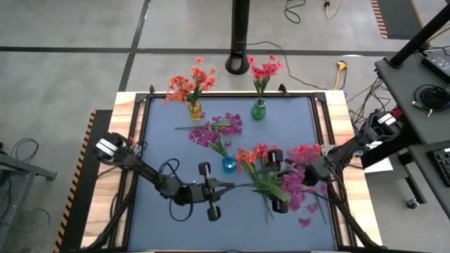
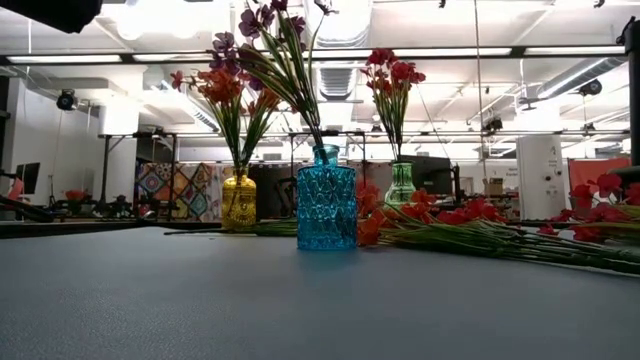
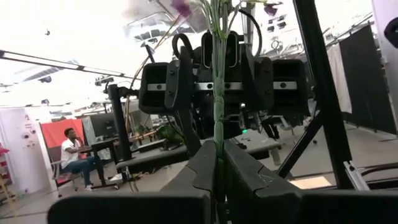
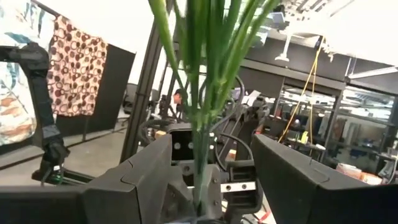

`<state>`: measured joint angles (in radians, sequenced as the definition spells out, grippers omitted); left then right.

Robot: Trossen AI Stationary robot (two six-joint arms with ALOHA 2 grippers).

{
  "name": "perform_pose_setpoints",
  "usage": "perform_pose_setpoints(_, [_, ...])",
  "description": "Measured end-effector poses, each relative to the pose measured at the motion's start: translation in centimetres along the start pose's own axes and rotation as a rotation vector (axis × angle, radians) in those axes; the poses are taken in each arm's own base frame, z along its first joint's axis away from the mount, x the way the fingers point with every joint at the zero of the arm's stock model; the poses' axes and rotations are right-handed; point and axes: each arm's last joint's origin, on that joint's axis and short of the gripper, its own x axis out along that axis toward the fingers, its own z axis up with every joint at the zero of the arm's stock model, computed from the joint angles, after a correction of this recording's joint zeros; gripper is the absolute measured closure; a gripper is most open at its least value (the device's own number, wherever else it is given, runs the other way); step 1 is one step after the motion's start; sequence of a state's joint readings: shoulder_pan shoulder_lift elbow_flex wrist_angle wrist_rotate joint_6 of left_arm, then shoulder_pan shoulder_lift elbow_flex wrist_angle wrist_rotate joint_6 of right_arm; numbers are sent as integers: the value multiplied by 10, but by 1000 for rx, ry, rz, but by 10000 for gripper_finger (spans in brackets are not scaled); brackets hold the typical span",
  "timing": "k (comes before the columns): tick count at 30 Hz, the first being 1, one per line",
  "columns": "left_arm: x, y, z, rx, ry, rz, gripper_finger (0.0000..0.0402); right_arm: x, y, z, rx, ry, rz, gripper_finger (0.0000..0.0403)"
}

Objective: Sort flowers into vase by color
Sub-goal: Put the bottom violet flower into the blue vase

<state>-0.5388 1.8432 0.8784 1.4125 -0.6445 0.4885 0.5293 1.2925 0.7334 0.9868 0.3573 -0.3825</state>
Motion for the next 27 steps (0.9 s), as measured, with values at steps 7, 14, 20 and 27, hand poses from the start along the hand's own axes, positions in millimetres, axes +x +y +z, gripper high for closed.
perform_pose_setpoints(7, [2, 1, -5, -1, 19, 27, 401, 3, -1, 5, -5, -14, -5, 207])
perform_pose_setpoints(14, [3, 1, -7, -13, 24, 29, 401, 4, -2, 5, -7, -14, -8, 263])
perform_pose_setpoints(20, [4, 1, -8, -4, 40, 25, 401, 4, -2, 4, -11, -13, -11, 331])
perform_pose_setpoints(27, [4, 1, -9, -8, 45, 27, 384, 4, -2, 4, -19, -12, -10, 374])
